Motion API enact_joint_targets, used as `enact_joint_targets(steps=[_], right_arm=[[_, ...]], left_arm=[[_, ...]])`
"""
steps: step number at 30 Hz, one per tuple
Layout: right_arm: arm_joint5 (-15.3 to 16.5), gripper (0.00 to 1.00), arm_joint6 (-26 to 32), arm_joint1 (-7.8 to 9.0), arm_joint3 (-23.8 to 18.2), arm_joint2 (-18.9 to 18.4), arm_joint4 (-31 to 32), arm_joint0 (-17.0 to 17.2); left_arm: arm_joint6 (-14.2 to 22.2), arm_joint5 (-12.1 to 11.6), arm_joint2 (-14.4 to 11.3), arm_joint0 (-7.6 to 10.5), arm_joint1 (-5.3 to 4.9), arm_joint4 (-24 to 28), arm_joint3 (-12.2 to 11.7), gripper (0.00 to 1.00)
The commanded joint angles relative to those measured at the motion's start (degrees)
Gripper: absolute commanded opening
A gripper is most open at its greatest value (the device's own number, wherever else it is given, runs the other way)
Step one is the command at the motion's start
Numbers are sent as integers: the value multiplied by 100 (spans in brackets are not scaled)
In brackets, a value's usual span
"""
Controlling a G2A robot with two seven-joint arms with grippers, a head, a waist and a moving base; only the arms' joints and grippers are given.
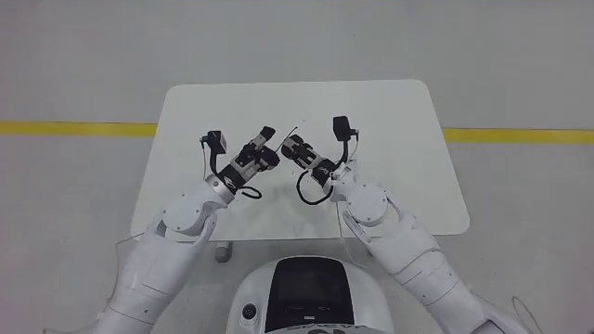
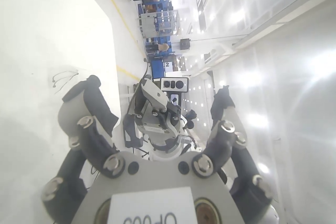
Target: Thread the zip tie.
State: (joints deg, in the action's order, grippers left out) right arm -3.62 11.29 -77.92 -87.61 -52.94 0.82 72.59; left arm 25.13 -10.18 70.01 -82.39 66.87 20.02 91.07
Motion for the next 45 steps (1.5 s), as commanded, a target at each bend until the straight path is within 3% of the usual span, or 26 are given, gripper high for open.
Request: enact_joint_targets(steps=[1, 2, 7, 20, 24, 27, 41, 42, 43, 44, 45], right_arm=[[-13, 0, -8, 3, -31, -30, 32, 27], [-20, 0, -10, 5, -53, -48, 66, 43], [-66, 0, 15, 10, -121, -87, 202, 87], [-53, 0, 95, -11, -168, -166, 166, 178], [-45, 0, 121, -19, -177, -174, 170, 187], [-55, 0, 132, -26, -172, -189, 159, 194], [-6, 0, 257, -40, -157, -285, 99, 227], [-4, 21, 276, -42, -149, -289, 101, 221], [-3, 49, 279, -43, -143, -293, 101, 220], [-3, 100, 277, -45, -139, -299, 99, 219], [-6, 100, 272, -46, -134, -310, 95, 216]], left_arm=[[-1, 6, 7, -13, -4, -11, -1, 66], [1, 9, 11, -20, -7, -18, 0, 60], [2, 29, 17, -38, -15, -25, 19, 50], [55, 23, -31, -87, -28, -29, 22, 31], [54, 26, -29, -99, -34, -32, 22, 20], [54, 29, -31, -115, -39, -48, 10, 0], [67, 49, -55, -157, -58, -85, 15, 0], [64, 48, -58, -158, -59, -81, 15, 0], [60, 46, -59, -159, -59, -77, 14, 0], [54, 43, -60, -159, -59, -75, 14, 0], [48, 39, -60, -159, -60, -71, 14, 0]])
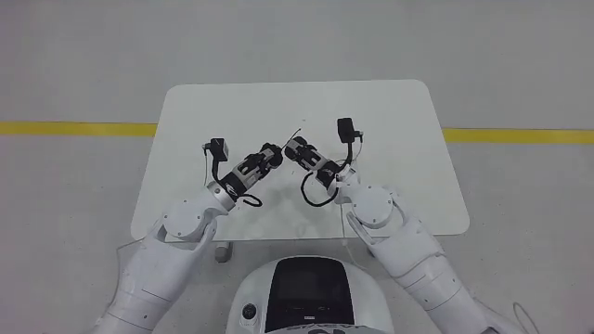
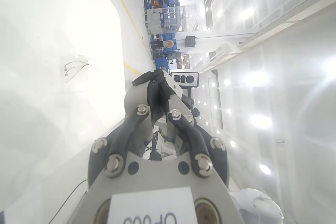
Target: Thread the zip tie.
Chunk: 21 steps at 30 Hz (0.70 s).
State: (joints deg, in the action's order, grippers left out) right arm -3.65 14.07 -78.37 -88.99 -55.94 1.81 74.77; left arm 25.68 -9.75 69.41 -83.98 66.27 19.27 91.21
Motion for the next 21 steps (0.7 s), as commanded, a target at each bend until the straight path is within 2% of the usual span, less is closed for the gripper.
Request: enact_joint_targets(steps=[1, 4, 9, 11, 13, 21], right_arm=[[-8, 100, -13, -1, 5, -32, -9, -3], [-6, 100, 14, 9, -1, -126, -46, 9], [89, 100, 215, 36, -8, -371, -363, 57], [91, 100, 428, 45, 28, -480, -654, 61], [91, 100, 428, 45, 28, -480, -654, 61], [91, 100, 428, 45, 28, -480, -654, 61]], left_arm=[[-6, -12, 8, 0, -3, 5, 4, 0], [16, -60, 67, -9, -16, 17, 16, 0], [327, -187, 254, -63, -64, 120, 36, 0], [568, -221, 358, -94, -89, 295, 51, 0], [944, -154, 430, -77, -123, 342, 32, 0], [979, -167, 452, -65, -130, 296, 35, 0]])
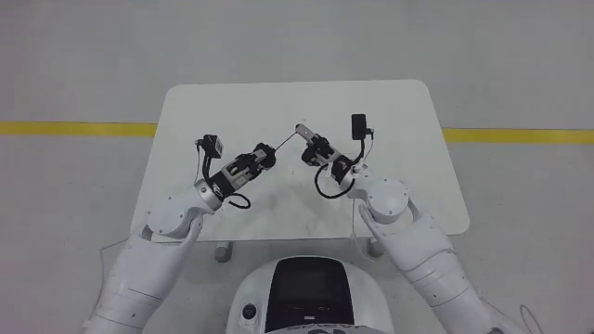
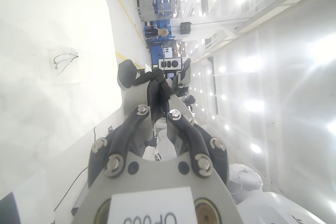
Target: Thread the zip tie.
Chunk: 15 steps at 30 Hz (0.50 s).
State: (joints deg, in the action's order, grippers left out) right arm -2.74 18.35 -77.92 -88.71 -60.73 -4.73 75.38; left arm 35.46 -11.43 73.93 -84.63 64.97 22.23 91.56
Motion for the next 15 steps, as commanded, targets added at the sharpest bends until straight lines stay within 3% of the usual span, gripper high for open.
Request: enact_joint_targets(steps=[1, 3, 9, 13, 15], right_arm=[[0, 100, 0, 0, 0, 0, -1, 0], [24, 100, -13, -3, 19, -64, -194, 29], [-87, 100, 1123, 93, 284, -501, -707, -165], [-179, 100, 1874, 139, 490, -605, -921, -369], [-248, 100, 2062, 154, 608, -588, -822, -485]], left_arm=[[1, 0, 0, 0, 0, 1, 0, 0], [52, 72, -23, 7, -2, 31, 3, 0], [1539, 387, 442, 141, -169, 169, -170, 0], [2509, 387, 712, 208, -271, 324, -255, 0], [2657, 188, 836, 269, -313, 159, -360, 0]])
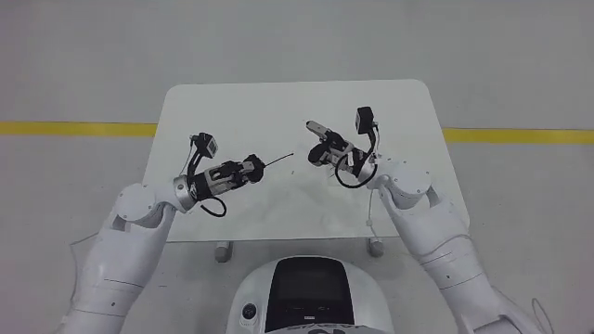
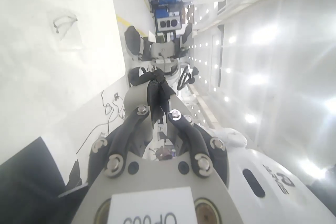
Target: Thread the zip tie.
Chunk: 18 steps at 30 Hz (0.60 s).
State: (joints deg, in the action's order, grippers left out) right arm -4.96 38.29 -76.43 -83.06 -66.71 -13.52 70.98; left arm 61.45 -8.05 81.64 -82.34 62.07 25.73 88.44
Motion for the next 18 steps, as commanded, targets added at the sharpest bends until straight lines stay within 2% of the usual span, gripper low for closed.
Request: enact_joint_targets(steps=[1, 8, 9, 12, 16, 17, 18], right_arm=[[-26, 100, 68, 5, 43, 10, 58, -44], [-34, 100, 88, 2, 70, 27, -28, 1], [-39, 100, 200, 14, 152, 62, 75, -16], [-38, 100, 798, 27, 424, 72, -222, -154], [135, 100, 1426, 25, 774, 101, -659, -327], [152, 100, 1440, 27, 826, 102, -670, -366], [152, 100, 1440, 27, 826, 102, -670, -366]], left_arm=[[43, -198, 71, 44, -28, -263, -53, 0], [29, -165, 36, 34, -25, -249, -52, 0], [-10, -135, 24, 49, -23, -129, -112, 0], [395, 8, 36, 175, -59, -12, -271, 0], [950, 189, 51, 329, -99, 314, -521, 0], [1098, 195, 32, 386, -110, 302, -563, 0], [1112, 78, 40, 441, -125, 149, -597, 0]])
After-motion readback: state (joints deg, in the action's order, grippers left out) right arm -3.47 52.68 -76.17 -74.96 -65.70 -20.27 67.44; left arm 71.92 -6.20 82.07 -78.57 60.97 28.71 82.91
